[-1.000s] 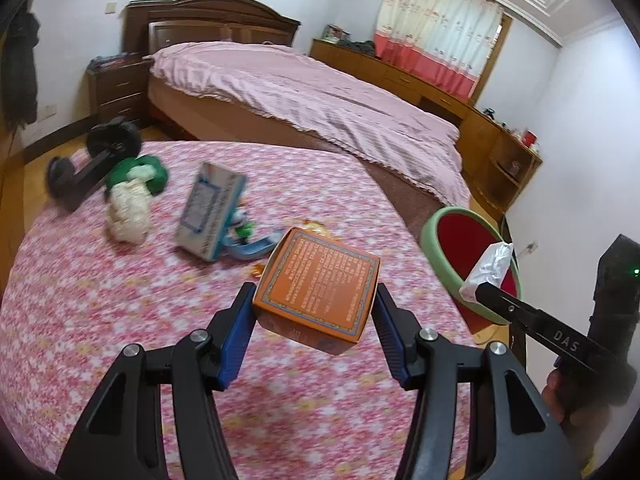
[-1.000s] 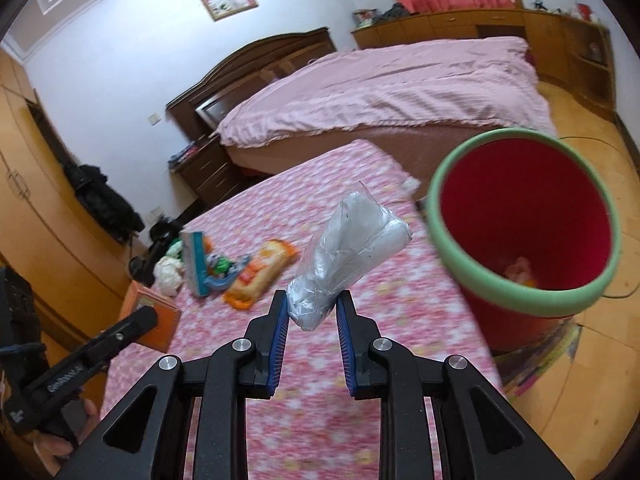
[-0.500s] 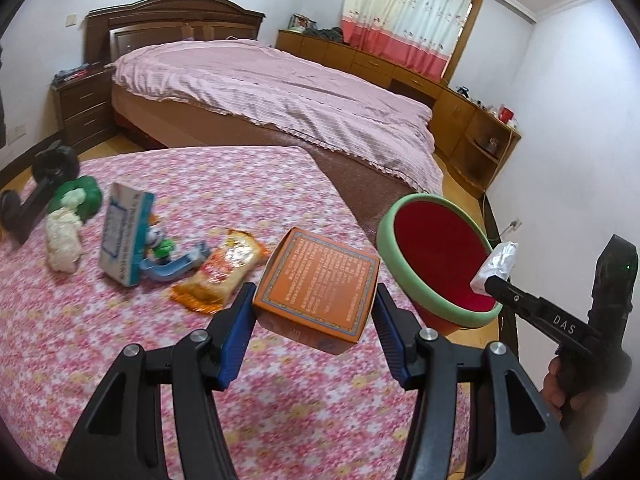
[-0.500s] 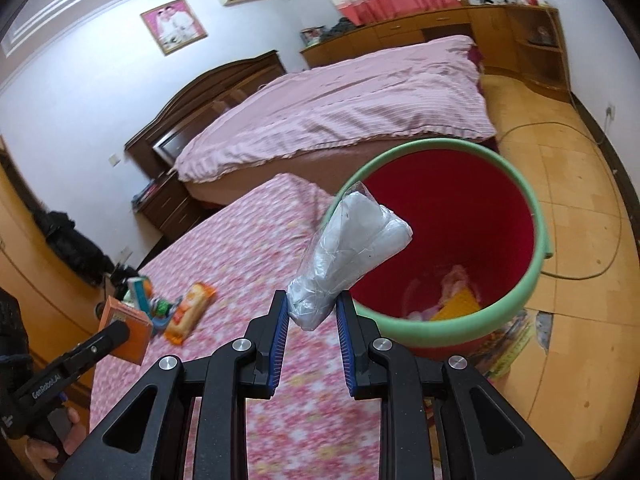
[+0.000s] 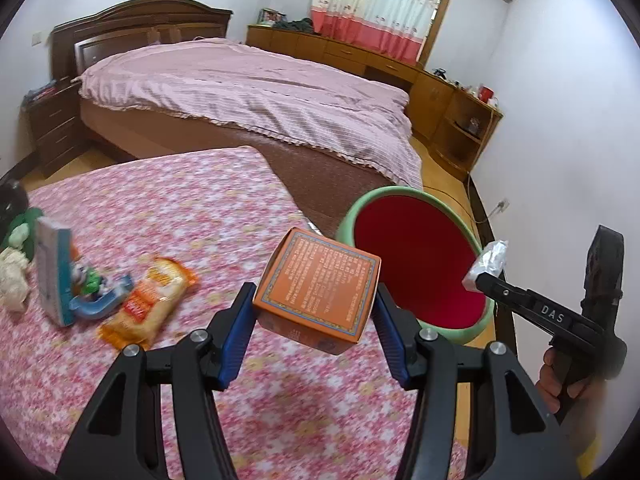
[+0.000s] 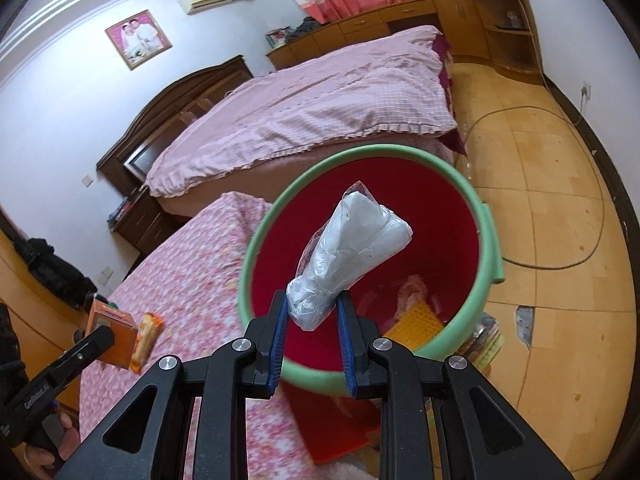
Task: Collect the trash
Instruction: 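Carry the orange box in the left gripper over the red bucket while the right carries the bag, then open the left gripper to drop the box into the bucket while the right drops the bag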
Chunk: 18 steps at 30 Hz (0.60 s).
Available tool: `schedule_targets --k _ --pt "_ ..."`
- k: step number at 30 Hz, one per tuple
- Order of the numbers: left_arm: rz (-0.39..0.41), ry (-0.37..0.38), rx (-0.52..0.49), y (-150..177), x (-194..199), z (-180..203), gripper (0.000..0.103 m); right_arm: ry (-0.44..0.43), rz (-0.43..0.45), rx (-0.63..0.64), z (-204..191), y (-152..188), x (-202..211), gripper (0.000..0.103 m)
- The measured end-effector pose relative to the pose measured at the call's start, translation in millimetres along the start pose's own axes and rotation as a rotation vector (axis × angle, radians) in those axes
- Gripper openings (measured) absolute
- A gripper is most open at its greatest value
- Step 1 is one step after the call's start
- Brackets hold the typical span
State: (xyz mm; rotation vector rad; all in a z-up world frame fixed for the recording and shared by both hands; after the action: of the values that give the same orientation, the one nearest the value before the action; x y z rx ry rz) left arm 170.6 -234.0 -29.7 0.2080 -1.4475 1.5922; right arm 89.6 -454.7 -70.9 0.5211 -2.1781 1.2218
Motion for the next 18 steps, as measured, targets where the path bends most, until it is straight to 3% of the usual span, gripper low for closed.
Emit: schedule_targets --k 18 --pt "-0.051 0.048 -0.102 -5 -60 53 0.057 -0.008 -0.042 -0.001 27 -12 -20 0.028"
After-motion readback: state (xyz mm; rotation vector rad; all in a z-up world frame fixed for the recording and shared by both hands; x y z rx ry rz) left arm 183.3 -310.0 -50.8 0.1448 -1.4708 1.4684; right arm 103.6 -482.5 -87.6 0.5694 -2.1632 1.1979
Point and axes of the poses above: each gripper's, at about its wrist camera, not at the fingertips, and x roughly against the way its jaws point, z to its right, y to its underside, the point moved 6 cm from there along -x, roughly the way its jaws point, and after that the axes turned 2 degrees about x, right-handed, at the moved point
